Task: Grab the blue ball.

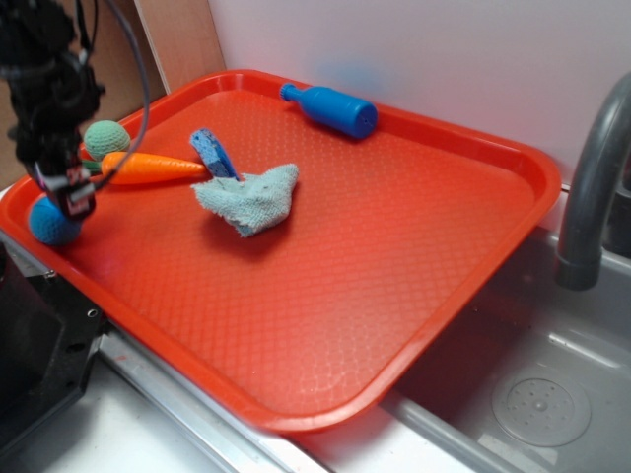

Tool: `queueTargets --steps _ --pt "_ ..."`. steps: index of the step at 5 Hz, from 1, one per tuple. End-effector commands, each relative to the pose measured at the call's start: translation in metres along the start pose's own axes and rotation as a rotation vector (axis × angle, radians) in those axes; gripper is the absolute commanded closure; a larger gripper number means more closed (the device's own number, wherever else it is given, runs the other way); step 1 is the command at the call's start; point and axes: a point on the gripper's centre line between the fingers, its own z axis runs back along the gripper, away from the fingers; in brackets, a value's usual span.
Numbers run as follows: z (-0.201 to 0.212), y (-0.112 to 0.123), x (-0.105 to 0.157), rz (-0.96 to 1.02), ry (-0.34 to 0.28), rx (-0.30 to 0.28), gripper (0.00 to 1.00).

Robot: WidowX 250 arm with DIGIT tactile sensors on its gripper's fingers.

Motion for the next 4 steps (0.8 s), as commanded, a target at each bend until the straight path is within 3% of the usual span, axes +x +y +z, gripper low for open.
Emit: queueTargets --steps 1,2,3,4 --pt "0.076 -0.009 0.018 0.042 -0.096 0.032 1.0" --pt "0.069 -0.004 0.005 0.033 -0.109 0.029 0.0" --pt "0.03 0.005 -0.008 0.017 -0.091 0.0 0.0" --pt "0.012 0.008 -0.015 0.018 -0.113 -0.059 0.0"
